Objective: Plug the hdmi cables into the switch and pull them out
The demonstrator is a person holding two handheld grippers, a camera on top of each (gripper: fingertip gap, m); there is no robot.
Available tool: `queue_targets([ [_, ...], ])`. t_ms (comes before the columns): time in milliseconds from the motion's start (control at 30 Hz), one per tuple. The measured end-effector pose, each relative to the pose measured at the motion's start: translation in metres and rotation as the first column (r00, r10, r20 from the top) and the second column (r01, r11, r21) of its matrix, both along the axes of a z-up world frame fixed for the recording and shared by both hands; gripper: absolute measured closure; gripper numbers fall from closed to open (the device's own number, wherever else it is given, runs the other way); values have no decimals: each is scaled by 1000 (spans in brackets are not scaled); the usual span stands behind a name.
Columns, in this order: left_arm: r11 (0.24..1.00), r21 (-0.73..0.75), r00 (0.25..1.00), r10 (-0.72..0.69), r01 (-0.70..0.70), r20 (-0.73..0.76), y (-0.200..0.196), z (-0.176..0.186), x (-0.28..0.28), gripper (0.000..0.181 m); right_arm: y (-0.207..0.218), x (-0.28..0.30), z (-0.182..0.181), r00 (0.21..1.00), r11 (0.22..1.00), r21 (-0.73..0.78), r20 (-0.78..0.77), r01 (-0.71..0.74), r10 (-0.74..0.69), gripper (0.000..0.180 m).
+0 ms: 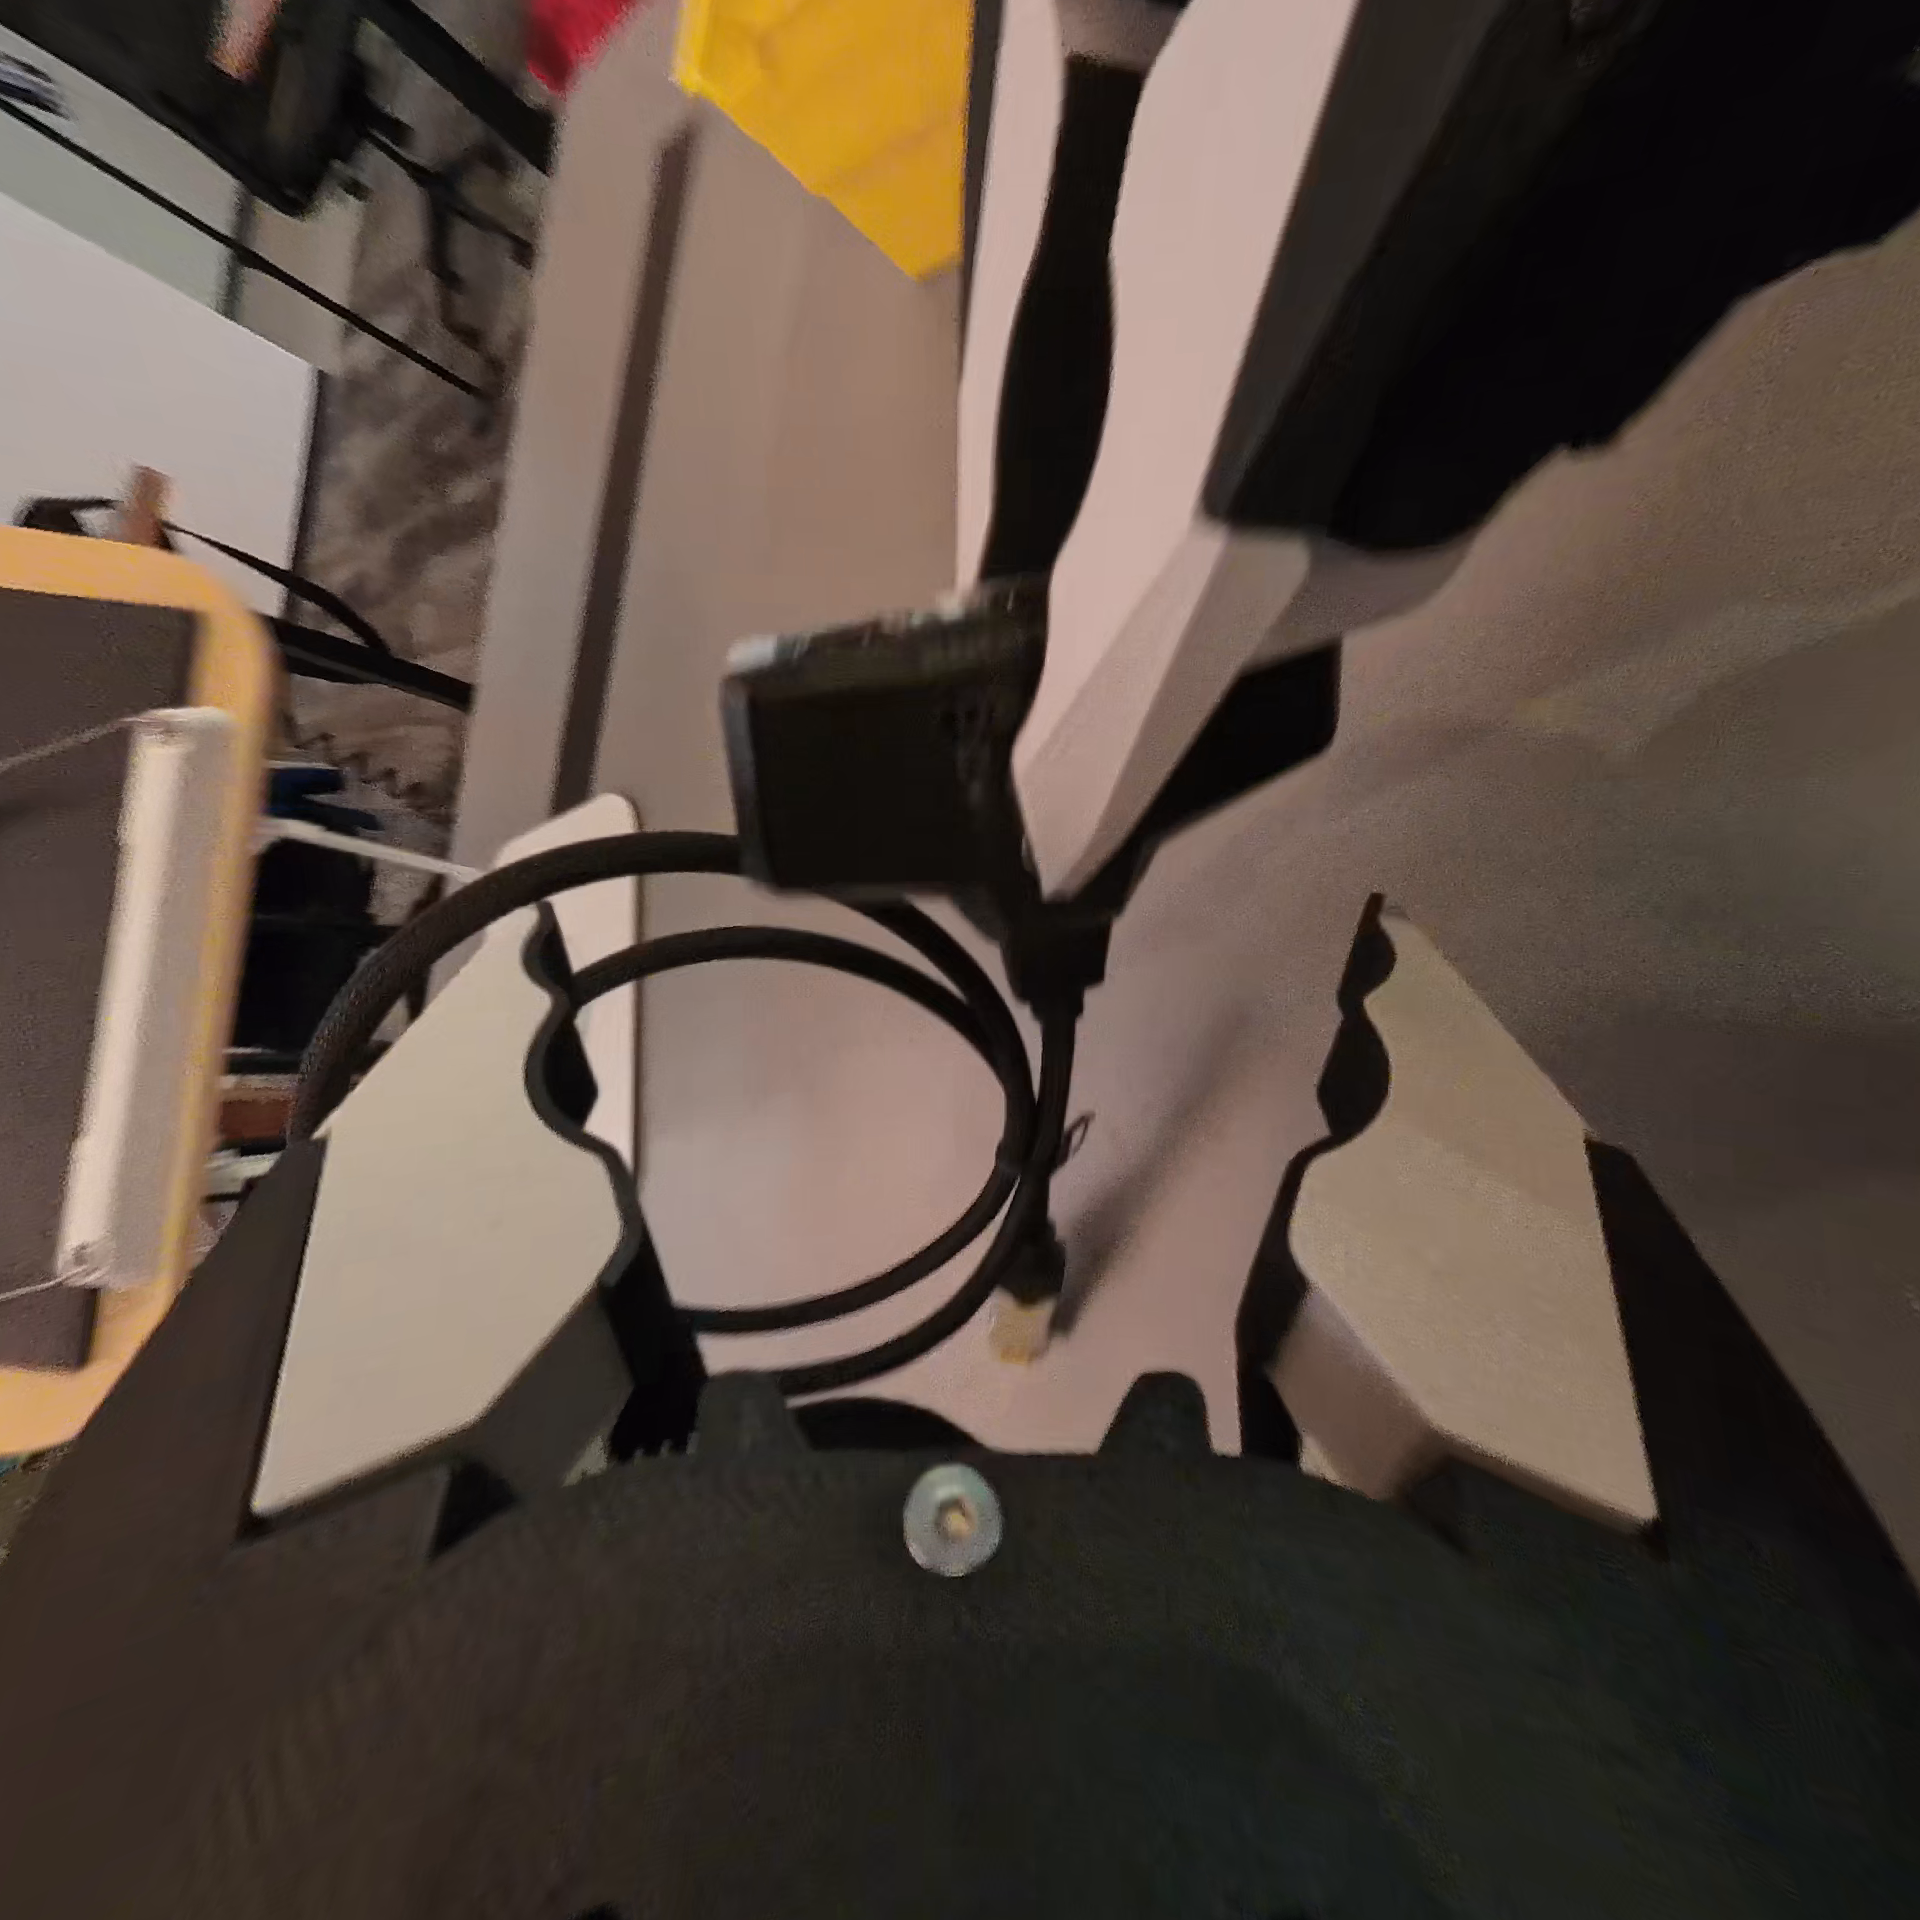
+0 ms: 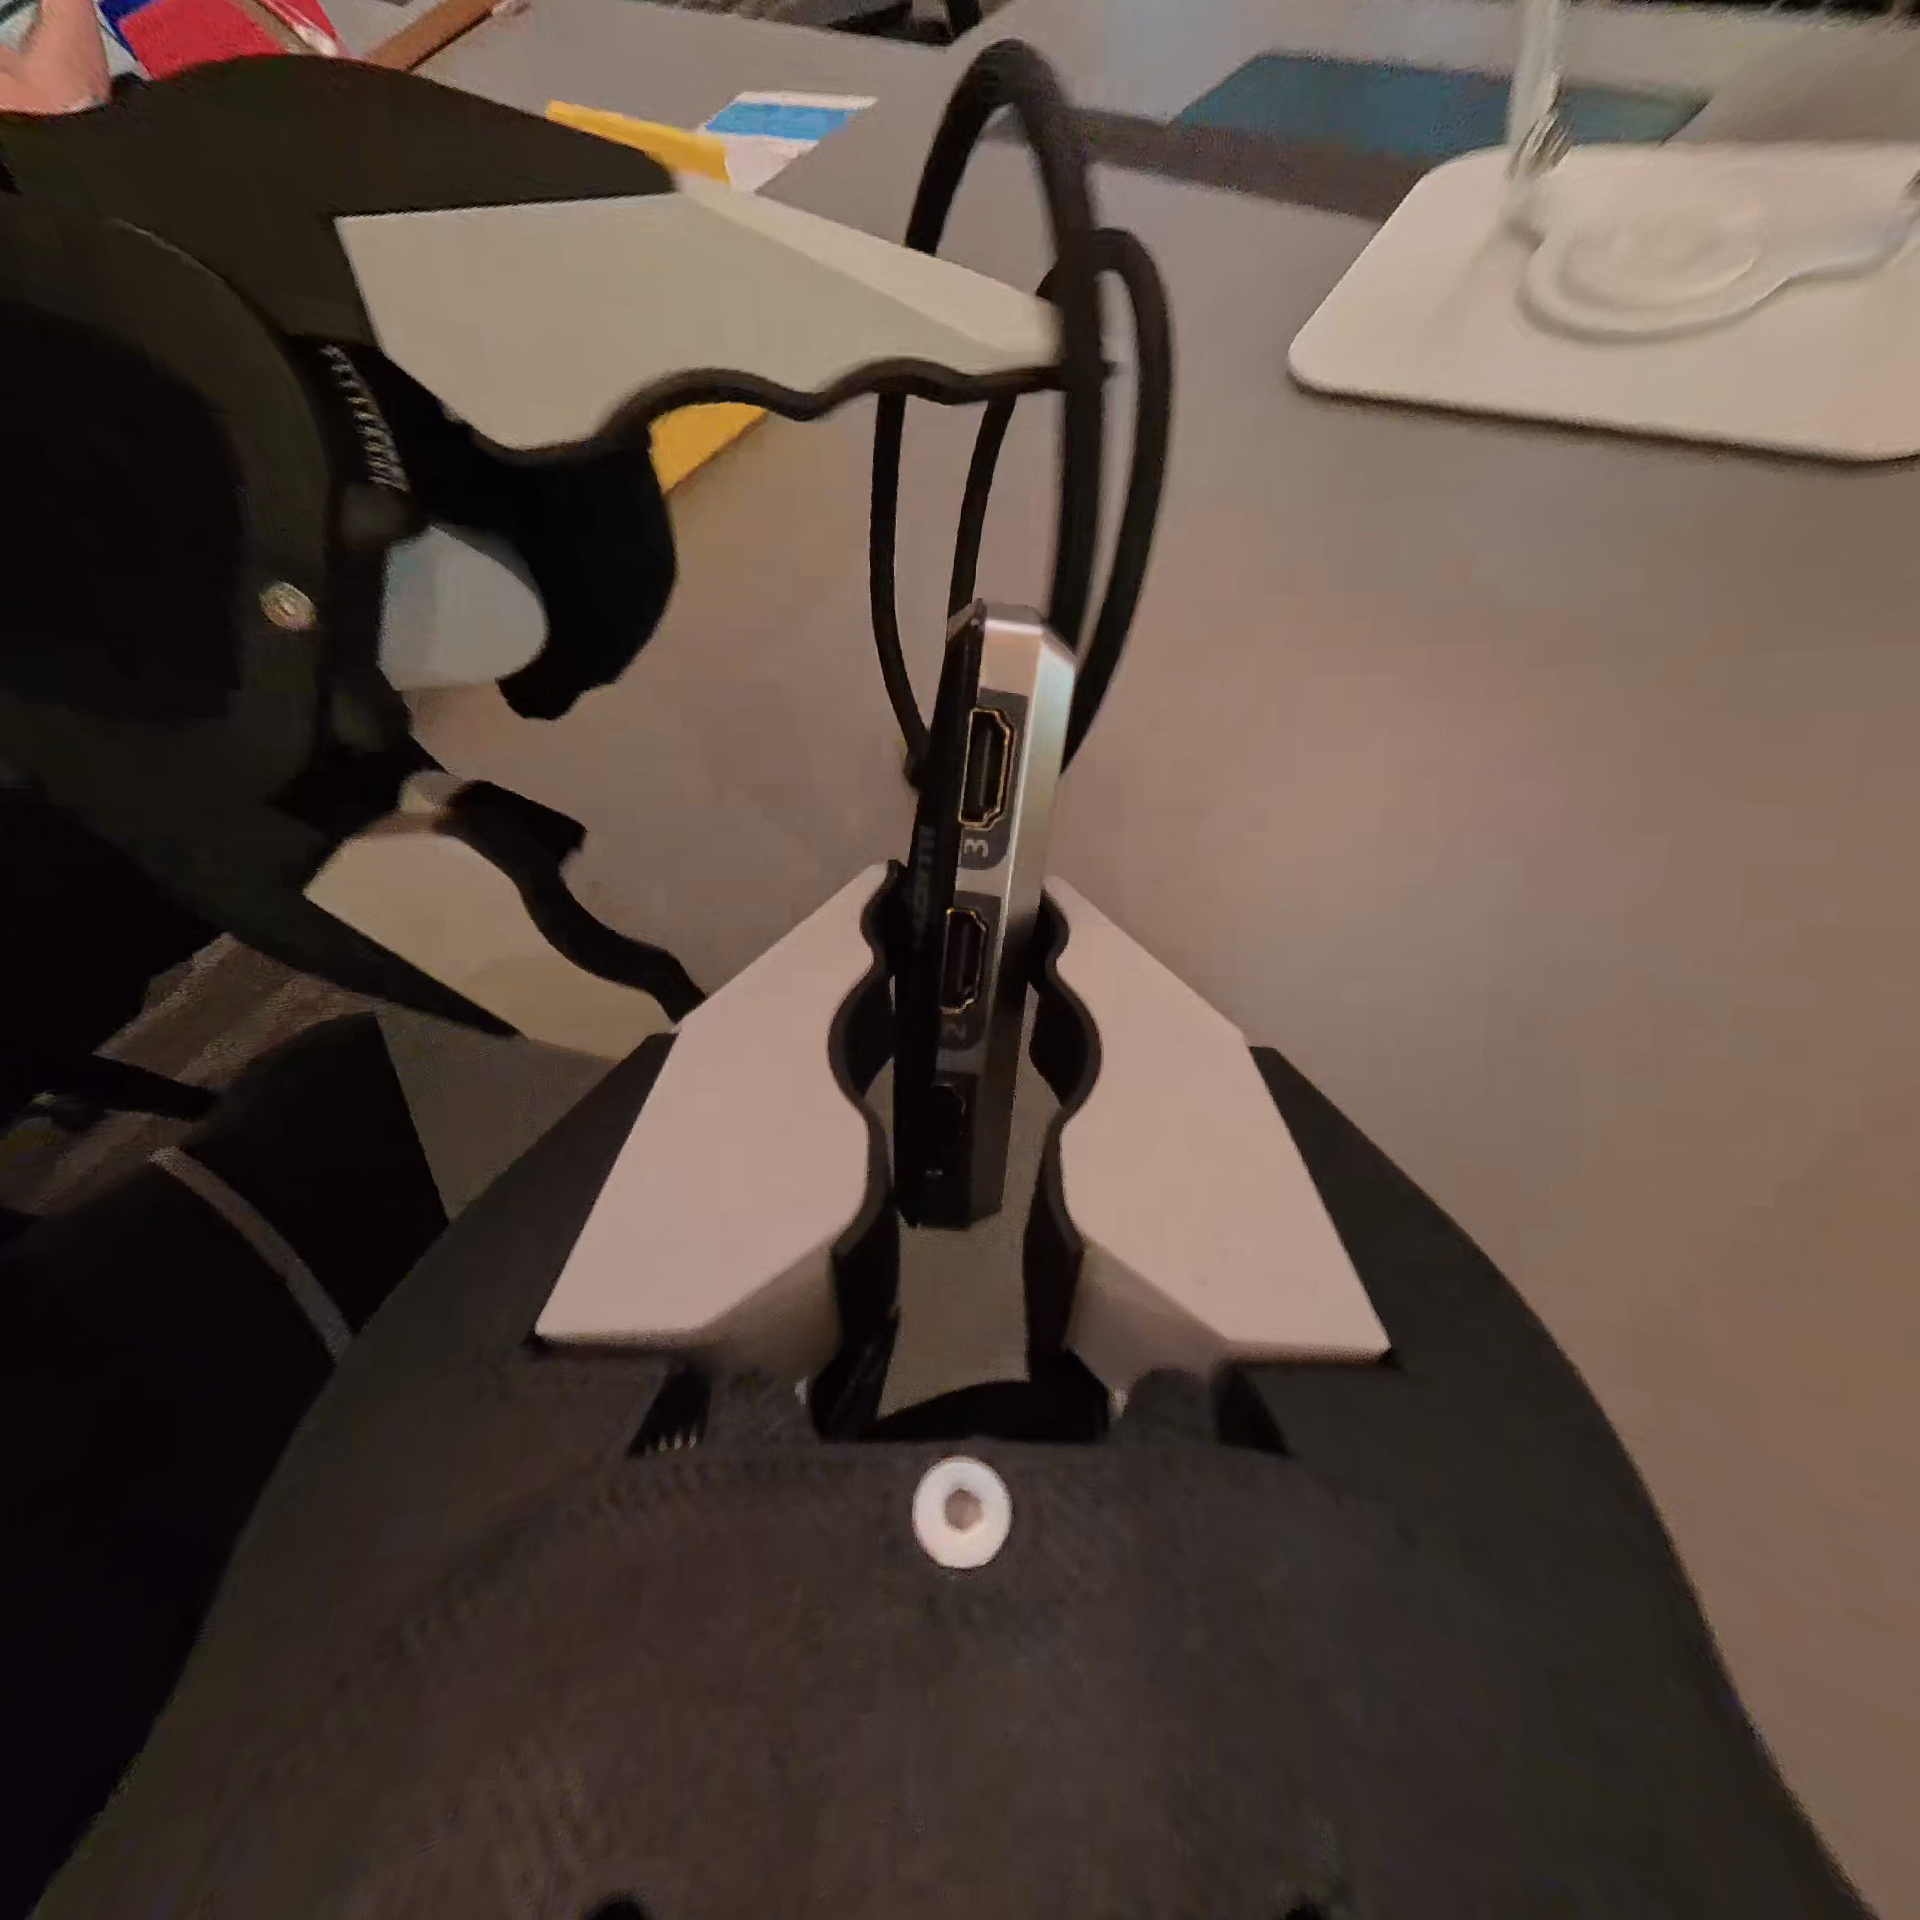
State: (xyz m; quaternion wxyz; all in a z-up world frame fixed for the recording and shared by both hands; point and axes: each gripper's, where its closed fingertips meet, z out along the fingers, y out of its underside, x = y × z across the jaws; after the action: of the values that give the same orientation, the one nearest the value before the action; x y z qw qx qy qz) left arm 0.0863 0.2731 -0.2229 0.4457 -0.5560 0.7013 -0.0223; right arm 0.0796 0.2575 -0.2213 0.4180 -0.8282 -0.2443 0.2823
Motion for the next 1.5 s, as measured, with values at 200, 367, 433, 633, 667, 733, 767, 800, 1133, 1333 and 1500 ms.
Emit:
queue_targets([
  [200, 999, -2, 983, 36, -36, 181, -15, 53, -8, 46, 3, 70, 51, 996, 994, 90, 66, 55, -61, 161],
  [367, 998, -39, 992, 46, -42, 116, -26, 27, -15, 49, 6, 134, 95, 986, 978, 168, 86, 124, -140, 161],
  [433, 997, -73, 996, 44, -39, 78, -30, 7, -17, 50, 7, 157, 113, 982, 968, 197, 80, 154, -172, 161],
  [633, 986, -162, 998, 20, -29, -58, -51, -56, -25, 51, 13, 215, 161, 965, 940, 268, 96, 213, -246, 162],
  [667, 984, -176, 997, 17, -29, -72, -54, -64, -27, 51, 15, 223, 168, 963, 936, 275, 94, 219, -253, 162],
  [733, 977, -208, 996, 14, -33, -90, -59, -78, -29, 52, 20, 238, 183, 959, 928, 288, 86, 235, -270, 162],
  [767, 974, -223, 995, 15, -37, -98, -60, -84, -31, 52, 23, 245, 191, 958, 925, 295, 82, 241, -276, 162],
  [800, 971, -237, 995, 15, -40, -103, -62, -89, -32, 53, 25, 251, 199, 956, 921, 304, 80, 245, -281, 162],
  [1133, 922, -385, 998, 7, -29, -59, -72, -100, -29, 60, 54, 314, 261, 926, 863, 390, 64, 321, -373, 161],
  [1333, 883, -469, 999, 11, -25, -33, -78, -106, -26, 61, 66, 361, 247, 893, 857, 358, 115, 371, -435, 161],
  [1500, 846, -532, 1000, 14, -14, -4, -83, -110, -23, 62, 62, 377, 218, 898, 882, 282, 118, 378, -423, 161],
])
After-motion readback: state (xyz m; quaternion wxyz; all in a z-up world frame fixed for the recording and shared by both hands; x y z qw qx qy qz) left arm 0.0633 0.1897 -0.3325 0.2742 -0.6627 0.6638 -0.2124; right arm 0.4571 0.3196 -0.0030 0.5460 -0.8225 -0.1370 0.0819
